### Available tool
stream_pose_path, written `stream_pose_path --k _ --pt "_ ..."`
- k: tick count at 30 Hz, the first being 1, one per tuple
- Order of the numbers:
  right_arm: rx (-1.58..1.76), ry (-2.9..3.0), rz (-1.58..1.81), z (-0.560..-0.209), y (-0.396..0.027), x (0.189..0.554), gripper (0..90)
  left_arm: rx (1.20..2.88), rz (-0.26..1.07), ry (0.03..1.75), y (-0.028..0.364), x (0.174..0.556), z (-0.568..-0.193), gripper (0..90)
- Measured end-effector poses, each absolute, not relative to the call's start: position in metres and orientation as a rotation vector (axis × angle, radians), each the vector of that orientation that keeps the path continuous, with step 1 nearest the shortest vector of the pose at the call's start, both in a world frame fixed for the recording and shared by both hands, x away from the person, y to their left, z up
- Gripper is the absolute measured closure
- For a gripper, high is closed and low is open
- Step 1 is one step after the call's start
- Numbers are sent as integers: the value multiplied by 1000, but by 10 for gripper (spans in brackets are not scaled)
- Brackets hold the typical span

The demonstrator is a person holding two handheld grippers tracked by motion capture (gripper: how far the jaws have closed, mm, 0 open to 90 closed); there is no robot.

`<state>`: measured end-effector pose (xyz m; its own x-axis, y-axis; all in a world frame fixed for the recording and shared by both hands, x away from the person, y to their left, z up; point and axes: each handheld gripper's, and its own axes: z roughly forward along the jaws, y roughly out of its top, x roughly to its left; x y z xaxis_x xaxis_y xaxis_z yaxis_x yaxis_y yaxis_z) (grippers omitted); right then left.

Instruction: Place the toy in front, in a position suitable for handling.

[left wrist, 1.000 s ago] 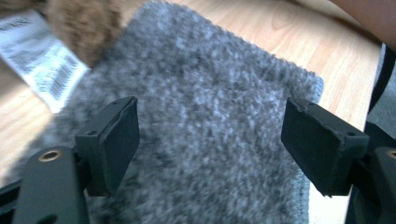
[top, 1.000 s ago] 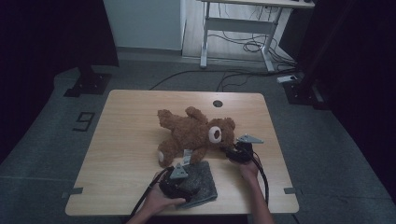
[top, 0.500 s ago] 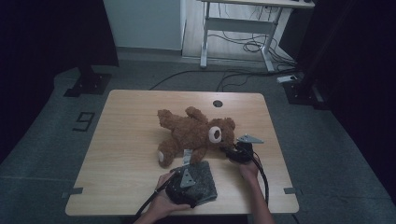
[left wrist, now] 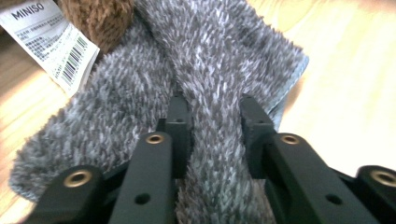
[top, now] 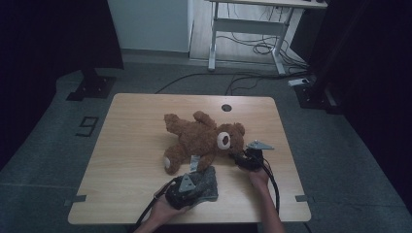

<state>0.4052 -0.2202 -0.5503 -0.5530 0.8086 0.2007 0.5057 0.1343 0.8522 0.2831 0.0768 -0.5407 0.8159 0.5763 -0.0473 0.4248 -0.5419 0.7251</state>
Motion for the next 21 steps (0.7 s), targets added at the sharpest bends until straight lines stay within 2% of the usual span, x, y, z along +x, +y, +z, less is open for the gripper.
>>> stream_pose_path --k 5,12,21 --pt "1277 2114 1389 -550 -221 402 574 2123 212 713 104 287 -514 733" --pt "1278 2117 1395 -550 -220 398 575 1961 271 744 146 288 -475 738" --pt "1280 2123 1403 -551 -221 396 575 1836 336 842 184 294 -459 737"
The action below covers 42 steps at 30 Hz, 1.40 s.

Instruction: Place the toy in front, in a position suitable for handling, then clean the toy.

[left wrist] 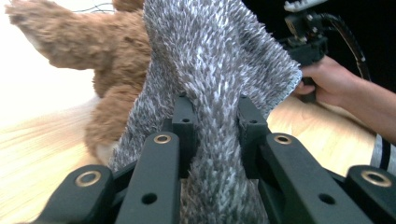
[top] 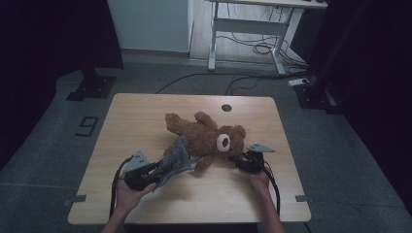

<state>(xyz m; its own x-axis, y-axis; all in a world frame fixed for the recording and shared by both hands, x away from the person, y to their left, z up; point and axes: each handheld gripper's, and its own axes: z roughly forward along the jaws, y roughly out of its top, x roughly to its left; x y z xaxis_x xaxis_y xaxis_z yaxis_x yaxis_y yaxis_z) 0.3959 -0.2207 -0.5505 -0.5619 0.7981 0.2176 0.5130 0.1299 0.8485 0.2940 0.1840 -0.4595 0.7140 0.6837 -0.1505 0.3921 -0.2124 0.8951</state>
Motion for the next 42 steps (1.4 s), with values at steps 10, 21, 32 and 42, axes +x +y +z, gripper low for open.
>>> stream_pose_path --k 10,21,32,42 --pt "1276 2124 1404 -551 -221 396 575 1825 357 869 189 296 -460 736" --pt "1279 2131 1409 -551 -221 397 574 1856 333 872 172 307 -464 736" --pt "1291 2132 1428 -551 -223 398 574 1960 353 809 78 377 -466 742" --pt "1309 2136 1446 -552 -225 399 574 2020 347 861 42 396 -491 743"
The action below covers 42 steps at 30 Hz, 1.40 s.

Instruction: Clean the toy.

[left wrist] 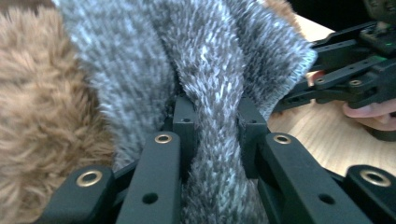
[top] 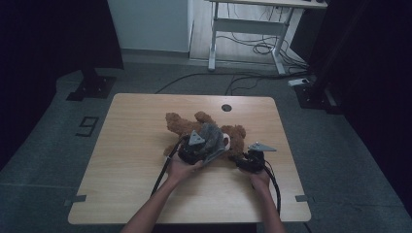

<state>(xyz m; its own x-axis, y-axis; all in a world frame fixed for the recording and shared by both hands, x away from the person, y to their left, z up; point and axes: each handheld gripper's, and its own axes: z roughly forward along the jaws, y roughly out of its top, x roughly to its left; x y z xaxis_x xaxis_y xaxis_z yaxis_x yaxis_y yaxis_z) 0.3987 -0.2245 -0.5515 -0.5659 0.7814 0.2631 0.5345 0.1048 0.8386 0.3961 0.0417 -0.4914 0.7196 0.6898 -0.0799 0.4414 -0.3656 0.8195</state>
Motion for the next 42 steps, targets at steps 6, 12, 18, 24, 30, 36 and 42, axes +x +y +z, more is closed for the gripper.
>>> stream_pose_path --k 6,12,18,24,30,36,42 --pt "1296 2147 1444 -551 -226 399 573 1999 378 892 56 390 -491 750" --pt "1308 2154 1460 -552 -227 400 574 1980 410 940 94 379 -487 750" --pt "1315 2162 1464 -552 -229 401 574 1975 483 1034 135 370 -493 750" --pt "1314 2168 1460 -552 -229 401 573 1948 483 1082 165 361 -500 752" --pt "1313 2170 1458 -552 -229 401 573 1850 399 1146 185 355 -500 753" --pt "1311 2169 1455 -552 -229 401 573 1852 437 1004 150 349 -478 757" --pt "1310 2166 1455 -552 -228 401 572 1899 377 873 90 359 -468 757"
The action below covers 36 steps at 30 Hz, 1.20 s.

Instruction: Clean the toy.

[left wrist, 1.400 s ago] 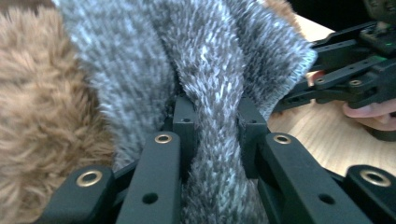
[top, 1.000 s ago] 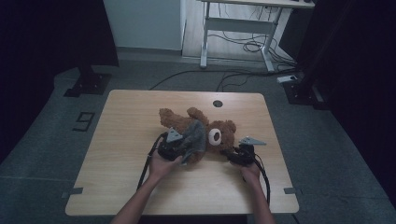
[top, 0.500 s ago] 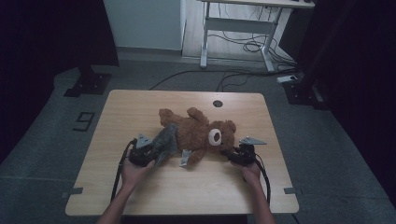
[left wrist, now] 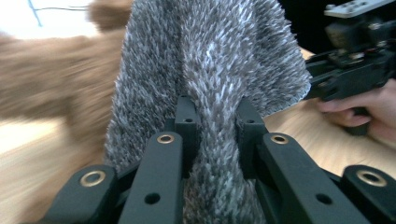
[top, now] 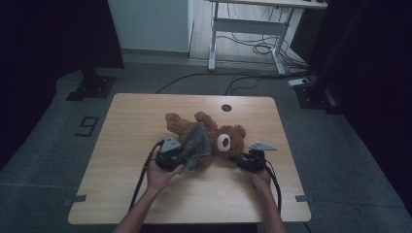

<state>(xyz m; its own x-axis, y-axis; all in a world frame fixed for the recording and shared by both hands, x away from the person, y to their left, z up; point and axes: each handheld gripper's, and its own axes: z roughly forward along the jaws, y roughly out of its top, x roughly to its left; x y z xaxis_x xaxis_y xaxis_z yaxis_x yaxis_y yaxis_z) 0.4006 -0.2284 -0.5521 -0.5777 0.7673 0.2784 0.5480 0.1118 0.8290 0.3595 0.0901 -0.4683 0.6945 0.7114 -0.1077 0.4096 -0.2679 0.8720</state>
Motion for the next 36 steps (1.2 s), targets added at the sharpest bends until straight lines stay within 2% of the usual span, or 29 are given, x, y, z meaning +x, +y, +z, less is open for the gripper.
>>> stream_pose_path --k 6,9,17,23,36 --pt "1311 2165 1454 -552 -228 400 573 2014 295 867 44 377 -494 757" --pt "1311 2168 1451 -552 -228 400 573 2034 270 916 41 381 -505 756" --pt "1299 2179 1446 -552 -229 401 573 1986 213 1006 84 377 -515 756" --pt "1300 2182 1447 -552 -229 401 574 1992 253 1011 103 368 -513 756" --pt "1298 2184 1448 -552 -230 402 573 1865 344 1140 184 339 -518 758"
